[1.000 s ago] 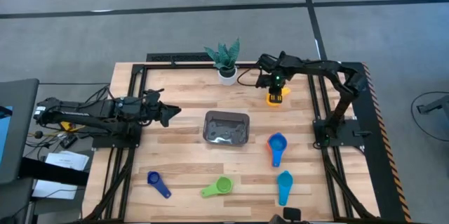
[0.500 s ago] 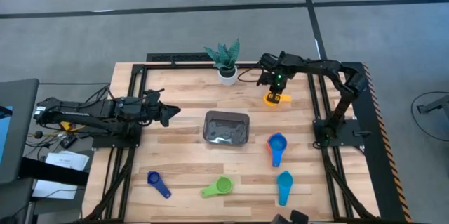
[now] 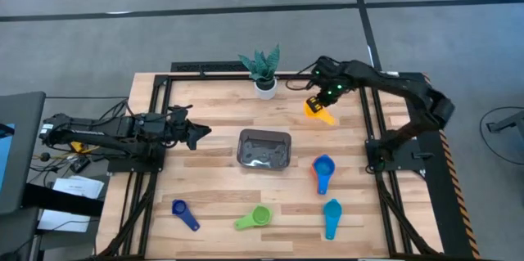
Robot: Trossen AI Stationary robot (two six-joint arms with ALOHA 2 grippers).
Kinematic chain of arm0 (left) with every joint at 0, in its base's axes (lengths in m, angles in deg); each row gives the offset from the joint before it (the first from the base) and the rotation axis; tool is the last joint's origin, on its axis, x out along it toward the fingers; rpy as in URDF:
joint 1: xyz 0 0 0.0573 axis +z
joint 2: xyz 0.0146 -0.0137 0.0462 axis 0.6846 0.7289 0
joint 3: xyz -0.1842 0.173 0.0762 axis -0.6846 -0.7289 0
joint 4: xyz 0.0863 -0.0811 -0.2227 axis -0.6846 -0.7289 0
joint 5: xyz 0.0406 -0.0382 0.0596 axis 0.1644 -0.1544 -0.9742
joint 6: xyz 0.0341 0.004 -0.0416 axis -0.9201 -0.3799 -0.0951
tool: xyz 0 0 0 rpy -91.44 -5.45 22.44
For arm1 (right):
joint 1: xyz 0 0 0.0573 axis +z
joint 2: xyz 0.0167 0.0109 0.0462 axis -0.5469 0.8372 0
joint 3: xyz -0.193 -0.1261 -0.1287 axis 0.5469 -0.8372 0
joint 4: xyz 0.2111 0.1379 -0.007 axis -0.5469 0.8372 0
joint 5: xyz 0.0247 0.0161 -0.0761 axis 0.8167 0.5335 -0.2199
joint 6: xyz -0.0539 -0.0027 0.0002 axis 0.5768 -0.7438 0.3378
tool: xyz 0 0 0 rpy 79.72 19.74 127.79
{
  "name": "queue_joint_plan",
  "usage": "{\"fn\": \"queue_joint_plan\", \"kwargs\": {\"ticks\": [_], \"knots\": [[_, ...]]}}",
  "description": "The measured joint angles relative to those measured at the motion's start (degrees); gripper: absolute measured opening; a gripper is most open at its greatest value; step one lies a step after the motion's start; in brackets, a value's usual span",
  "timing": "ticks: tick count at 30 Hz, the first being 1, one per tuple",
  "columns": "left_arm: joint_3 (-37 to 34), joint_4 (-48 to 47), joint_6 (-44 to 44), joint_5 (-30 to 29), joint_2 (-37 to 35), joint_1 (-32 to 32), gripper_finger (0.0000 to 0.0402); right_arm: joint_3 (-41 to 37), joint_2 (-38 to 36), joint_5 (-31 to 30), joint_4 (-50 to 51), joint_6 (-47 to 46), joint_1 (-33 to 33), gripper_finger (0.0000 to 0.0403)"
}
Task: Nest measuring cups in basket
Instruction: Stack the yellow measuring cup on top of the blue measuring cup
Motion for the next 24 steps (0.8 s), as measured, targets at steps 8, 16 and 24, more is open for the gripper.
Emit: {"fn": "queue_joint_plan", "kwargs": {"ticks": [8, 16, 24], "knots": [[0.00, 0.00, -2.19, 0.21, 0.00, 0.00, 0.0090, -0.02, -10.51, -0.18, 15.30, -25.30, 13.05, 0.0004], [0.00, -0.06, -6.54, 0.99, 0.00, 0.00, 0.0090, 0.00, -14.69, -5.13, 18.37, -54.38, 32.55, 0.0004], [0.00, -0.13, -11.13, 0.99, 0.00, 0.00, 0.0090, -0.02, -10.30, -5.97, 18.84, -75.06, 46.79, 0.0012]]}}
